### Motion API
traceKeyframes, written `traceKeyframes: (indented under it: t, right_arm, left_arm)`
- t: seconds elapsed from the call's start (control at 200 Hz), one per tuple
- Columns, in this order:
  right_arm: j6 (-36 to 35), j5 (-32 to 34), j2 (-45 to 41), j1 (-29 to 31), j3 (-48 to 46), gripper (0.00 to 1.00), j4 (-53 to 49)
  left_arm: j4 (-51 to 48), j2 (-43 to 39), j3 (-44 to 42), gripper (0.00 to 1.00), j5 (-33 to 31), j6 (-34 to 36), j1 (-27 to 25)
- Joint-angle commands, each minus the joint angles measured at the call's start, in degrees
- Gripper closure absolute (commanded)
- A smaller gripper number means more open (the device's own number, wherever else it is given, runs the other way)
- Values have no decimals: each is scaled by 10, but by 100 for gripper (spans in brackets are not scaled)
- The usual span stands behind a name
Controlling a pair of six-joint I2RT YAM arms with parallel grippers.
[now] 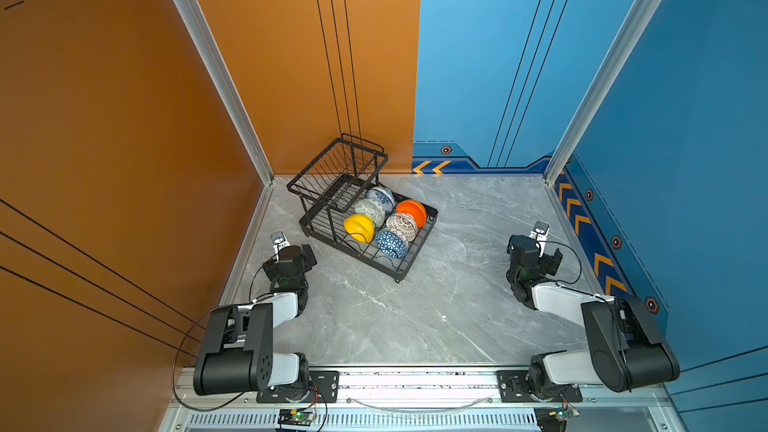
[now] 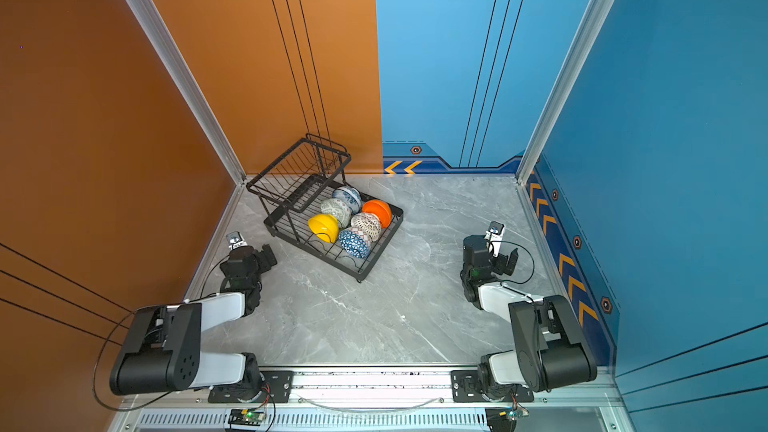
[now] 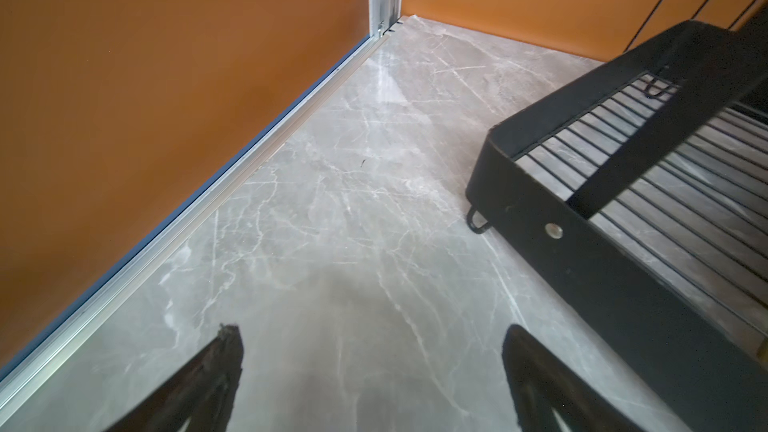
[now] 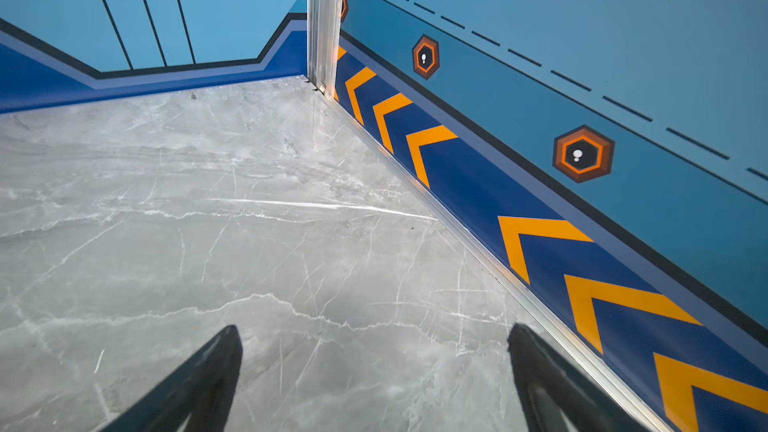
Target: Load the bowls into the dish rack
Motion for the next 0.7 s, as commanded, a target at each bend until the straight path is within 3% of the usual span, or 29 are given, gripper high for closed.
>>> traceKeyframes:
  t: [0.0,0.165,0.33,0.585,0.661,0.696]
  right_arm:
    - [-15,-18,28,-7,-30,0,121]
    - [-13,-74,24,-20,-28,0,106]
    - [-30,-112,19,-20,-65,0,175]
    - [-70,-228,48,-22,-107,0,274]
    - [-75,-203,109,-19,-111,0,365]
    - [-72,-206,94,-18,-111,0,337]
  left_arm:
    - [60,14,11,2,19,22,-8]
    - [75,21,10,2,21,51,-31]
    - [107,38,5,2,10,75,-51]
    - [127,78,10,2,49,90,-53]
    - [197,100,-6,2,71,111,-56]
    - [187,93,-9,2,62,101,-53]
